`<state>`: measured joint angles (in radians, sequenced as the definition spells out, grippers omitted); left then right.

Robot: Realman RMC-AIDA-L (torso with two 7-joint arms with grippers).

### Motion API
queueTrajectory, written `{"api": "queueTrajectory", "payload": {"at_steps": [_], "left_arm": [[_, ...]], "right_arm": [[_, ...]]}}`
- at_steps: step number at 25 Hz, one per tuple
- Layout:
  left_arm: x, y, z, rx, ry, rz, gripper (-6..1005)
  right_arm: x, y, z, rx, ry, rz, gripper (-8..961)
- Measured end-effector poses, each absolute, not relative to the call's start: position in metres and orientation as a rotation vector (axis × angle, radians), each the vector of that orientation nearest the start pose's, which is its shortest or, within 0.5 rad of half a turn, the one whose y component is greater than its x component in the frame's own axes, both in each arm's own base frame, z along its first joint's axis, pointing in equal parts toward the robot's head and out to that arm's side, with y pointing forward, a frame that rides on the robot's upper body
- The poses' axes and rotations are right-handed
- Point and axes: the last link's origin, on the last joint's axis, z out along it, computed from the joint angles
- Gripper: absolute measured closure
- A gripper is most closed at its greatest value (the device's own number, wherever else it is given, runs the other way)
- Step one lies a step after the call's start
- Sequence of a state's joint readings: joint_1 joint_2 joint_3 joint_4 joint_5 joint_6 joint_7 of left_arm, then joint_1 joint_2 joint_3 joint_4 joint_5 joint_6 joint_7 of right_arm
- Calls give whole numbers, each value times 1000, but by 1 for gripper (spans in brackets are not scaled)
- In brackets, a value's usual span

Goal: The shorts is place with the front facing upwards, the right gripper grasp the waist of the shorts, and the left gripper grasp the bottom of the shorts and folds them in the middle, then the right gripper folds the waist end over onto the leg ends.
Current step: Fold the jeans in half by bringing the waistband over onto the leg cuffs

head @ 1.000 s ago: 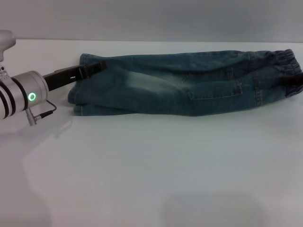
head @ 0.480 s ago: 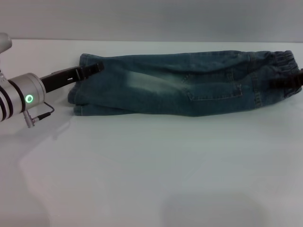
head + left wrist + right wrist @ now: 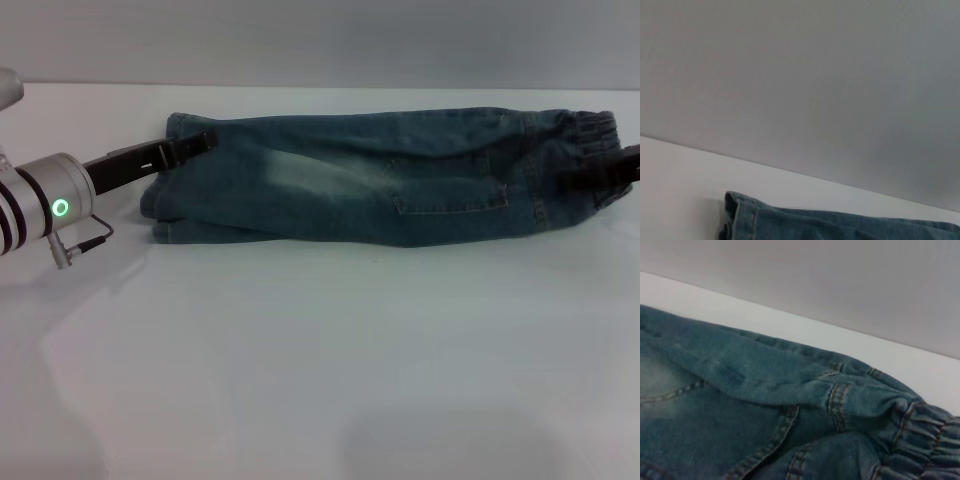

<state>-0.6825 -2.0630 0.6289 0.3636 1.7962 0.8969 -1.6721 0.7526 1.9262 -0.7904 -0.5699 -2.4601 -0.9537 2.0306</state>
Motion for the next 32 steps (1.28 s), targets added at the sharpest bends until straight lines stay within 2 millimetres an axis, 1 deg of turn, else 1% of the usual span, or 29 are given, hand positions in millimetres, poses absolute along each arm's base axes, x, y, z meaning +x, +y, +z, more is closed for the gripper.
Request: {"api": "queueTrajectory", "payload": {"at_steps": [3,8,14,24,29,32], "left_arm": [[-288,410,-15,-2029,-1289,-719,324],[-288,410,-15,-2029,-1290,-719,325],[-288,409,-16,-2034,-1284,-717,325],[-282,411,-18,-2069,-1236,-721,324],[-275,411,-21,-2092,-1178,-755,325],[-272,412,-21,-2108,-1152,-757,350]], "right_arm": [[304,433,52,-2242,1041,-52,303],[305,430,51,-2249,1043,-52,536],[304,429,50,-2265,1044,-55,736],[300,426,52,-2281,1065,-12,848],[295,420,61,-2298,1078,61,873],[291,414,70,-2314,1083,114,877]]}}
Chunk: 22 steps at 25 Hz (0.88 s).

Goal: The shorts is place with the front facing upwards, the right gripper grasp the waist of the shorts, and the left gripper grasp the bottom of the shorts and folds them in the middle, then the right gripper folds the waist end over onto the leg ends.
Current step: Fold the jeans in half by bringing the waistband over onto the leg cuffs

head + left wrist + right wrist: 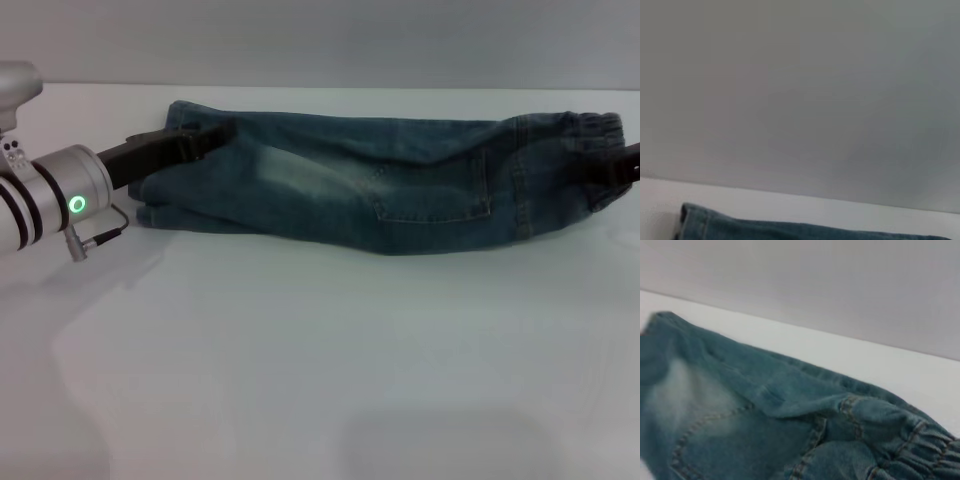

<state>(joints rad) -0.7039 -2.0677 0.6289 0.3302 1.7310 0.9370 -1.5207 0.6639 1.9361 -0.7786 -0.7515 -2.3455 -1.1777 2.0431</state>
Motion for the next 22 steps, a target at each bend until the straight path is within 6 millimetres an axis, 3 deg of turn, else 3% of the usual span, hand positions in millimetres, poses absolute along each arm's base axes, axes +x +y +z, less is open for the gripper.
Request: {"api": "queueTrajectory", "payload": {"at_steps": [13,22], "left_arm": [[-238,425,-37,-2207,-974,-771,383],[-224,426,-60,-2278,-891,-700,383]], "right_arm": [[251,383,129,-2428,1046,249,877],[224,364,150,-2488,997,319,876]]}}
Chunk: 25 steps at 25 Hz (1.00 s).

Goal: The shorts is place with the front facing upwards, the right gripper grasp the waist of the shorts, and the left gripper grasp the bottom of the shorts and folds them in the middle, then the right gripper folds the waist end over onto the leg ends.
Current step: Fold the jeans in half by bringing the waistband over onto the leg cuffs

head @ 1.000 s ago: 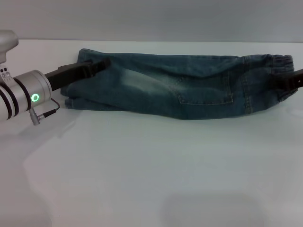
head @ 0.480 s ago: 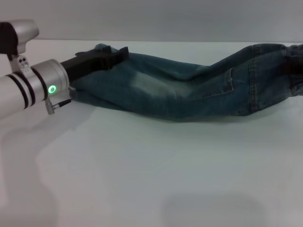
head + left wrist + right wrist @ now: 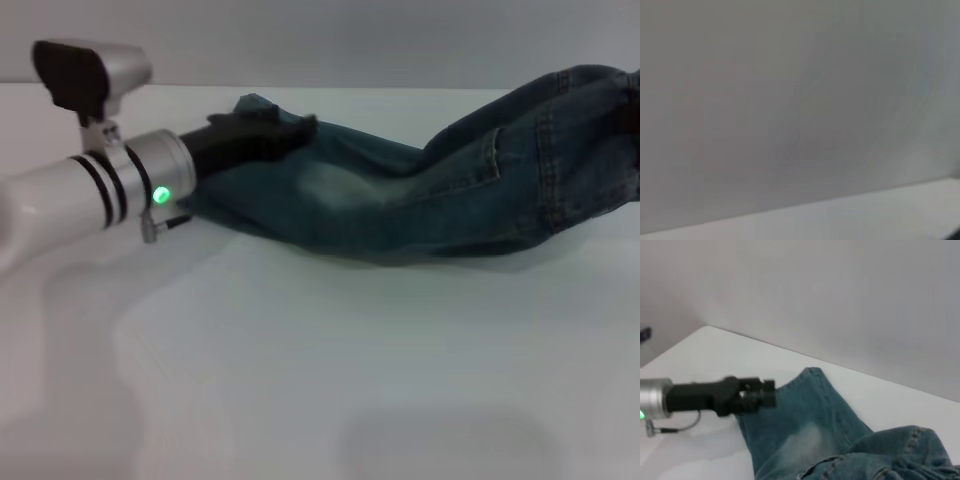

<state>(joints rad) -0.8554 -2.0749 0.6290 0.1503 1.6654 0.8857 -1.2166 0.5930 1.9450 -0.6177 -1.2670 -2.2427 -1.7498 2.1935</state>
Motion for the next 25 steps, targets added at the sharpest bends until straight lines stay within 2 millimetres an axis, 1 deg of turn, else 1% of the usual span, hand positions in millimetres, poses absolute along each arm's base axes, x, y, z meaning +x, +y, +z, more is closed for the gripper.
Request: {"api": "queueTrajectory", "payload": {"at_steps": [4,8,10,15,20,25], "left_arm": [[-218,417,-78,-2339,-857,-675,383],[-213,404,-98,-2403,-809,-643,383],[-212,399,-104,-2414,-795,-641,383],[-212,391,-112,-2431,-792,-647,383],[-212,383,-119,-2458,-783,-635,383],[-211,378,-123,-2477,-790,-634,383]], "right_arm": [[214,364,150,-2518,999,324,877],[206,364,147,-2550,992,360,879],[202,363,146,-2566,989,384,879],[195,364,144,-2591,985,412,879],[180,361,145,-2637,978,465,878],[174,361,147,-2647,968,466,878]]}}
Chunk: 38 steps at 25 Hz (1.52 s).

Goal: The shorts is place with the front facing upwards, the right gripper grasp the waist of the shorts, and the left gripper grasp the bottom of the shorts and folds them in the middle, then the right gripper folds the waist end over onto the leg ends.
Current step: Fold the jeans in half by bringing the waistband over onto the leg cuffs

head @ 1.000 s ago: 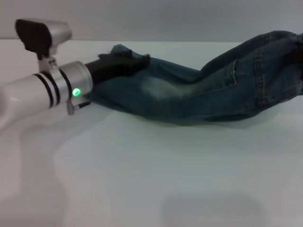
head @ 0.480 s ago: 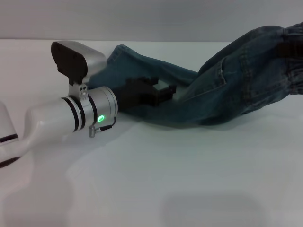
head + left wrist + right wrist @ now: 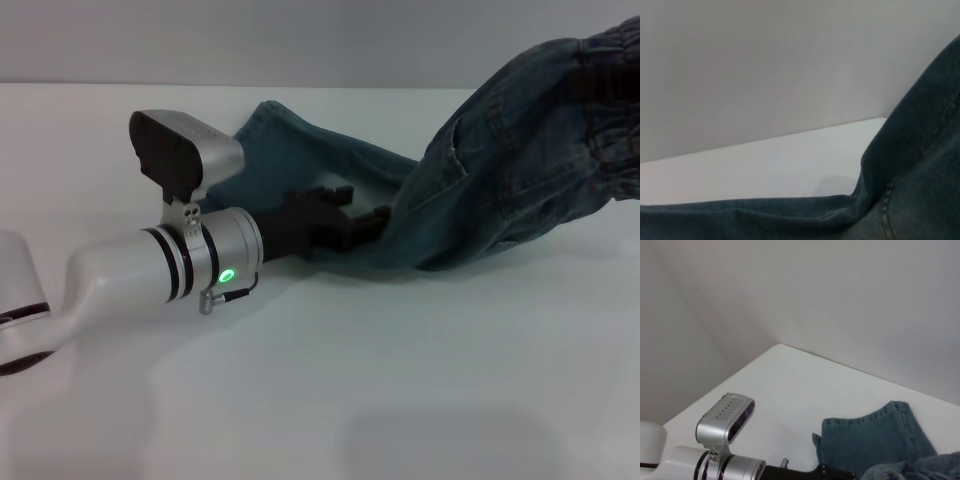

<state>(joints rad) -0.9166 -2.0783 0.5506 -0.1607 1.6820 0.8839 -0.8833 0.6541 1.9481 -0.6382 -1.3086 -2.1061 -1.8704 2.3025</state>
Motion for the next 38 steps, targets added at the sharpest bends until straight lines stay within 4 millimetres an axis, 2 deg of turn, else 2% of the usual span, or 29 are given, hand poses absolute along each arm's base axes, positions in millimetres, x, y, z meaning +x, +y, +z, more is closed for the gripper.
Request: {"api": "queueTrajectory", "payload": {"at_steps": [13,26,31,38], "left_arm": [[-193,355,-142,-2585,-796,-701,383],[-179,328,-161,-2677,-791,-744,383],[-184,328,-160,-2661,-798,-735,383],[-208,339,-146,-2579,-817,-689,383]], "right_arm": [[157,366,143,-2696,924,552,877],[140,374,113,-2819,939,512,876],[141,376,105,-2846,963,504,875],[145,375,100,-2862,985,490,875]]}}
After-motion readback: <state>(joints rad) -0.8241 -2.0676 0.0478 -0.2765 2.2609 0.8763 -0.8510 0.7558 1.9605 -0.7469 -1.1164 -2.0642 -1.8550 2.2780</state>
